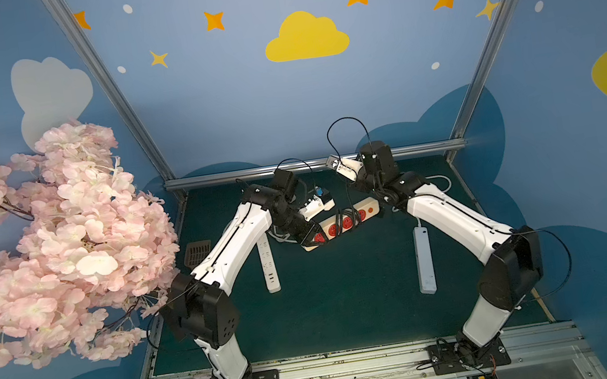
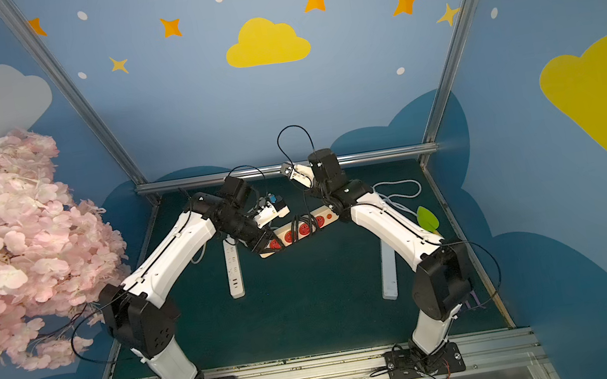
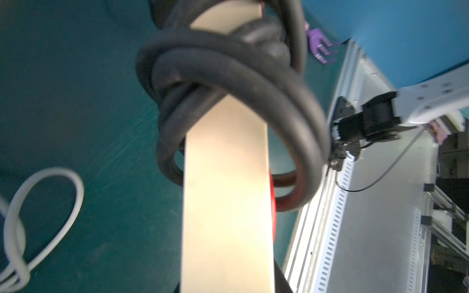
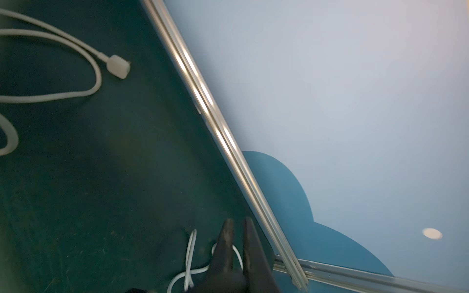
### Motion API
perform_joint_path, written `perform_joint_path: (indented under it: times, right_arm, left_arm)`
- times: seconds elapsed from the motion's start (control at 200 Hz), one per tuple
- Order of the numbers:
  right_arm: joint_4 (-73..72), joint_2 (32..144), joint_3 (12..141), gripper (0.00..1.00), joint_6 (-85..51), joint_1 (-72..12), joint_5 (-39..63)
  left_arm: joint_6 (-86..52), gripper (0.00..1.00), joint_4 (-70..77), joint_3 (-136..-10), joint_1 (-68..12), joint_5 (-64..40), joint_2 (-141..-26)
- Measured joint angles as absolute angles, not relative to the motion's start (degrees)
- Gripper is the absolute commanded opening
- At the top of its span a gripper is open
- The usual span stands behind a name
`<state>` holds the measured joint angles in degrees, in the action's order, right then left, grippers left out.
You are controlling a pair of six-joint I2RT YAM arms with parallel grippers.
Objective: Wrap the cord around the power strip
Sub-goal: Wrap the power cord around the power strip.
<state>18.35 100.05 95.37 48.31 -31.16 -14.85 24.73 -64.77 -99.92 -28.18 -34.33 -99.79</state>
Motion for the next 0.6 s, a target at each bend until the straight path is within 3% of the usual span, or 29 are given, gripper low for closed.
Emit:
perform_joint_path:
  times: [0.17, 0.355, 0.601]
  right_arm:
    - [31.20, 104.55, 104.97, 0.00, 46.39, -25.52, 0.64]
    - [35.05, 104.47, 105.54, 0.28, 38.92, -19.64, 21.28]
    - [16.29, 100.86, 85.23, 0.48, 22.22, -15.79, 33.56]
  left_arm:
    - [26.35, 0.03, -65.56, -99.66, -26.96, -40.23, -97.54]
    - [26.85, 0.03, -64.53, -99.09, -27.38, -46.68, -95.94]
    - [23.88, 0.03, -59.07, -97.73, -28.12, -51.20, -89.80]
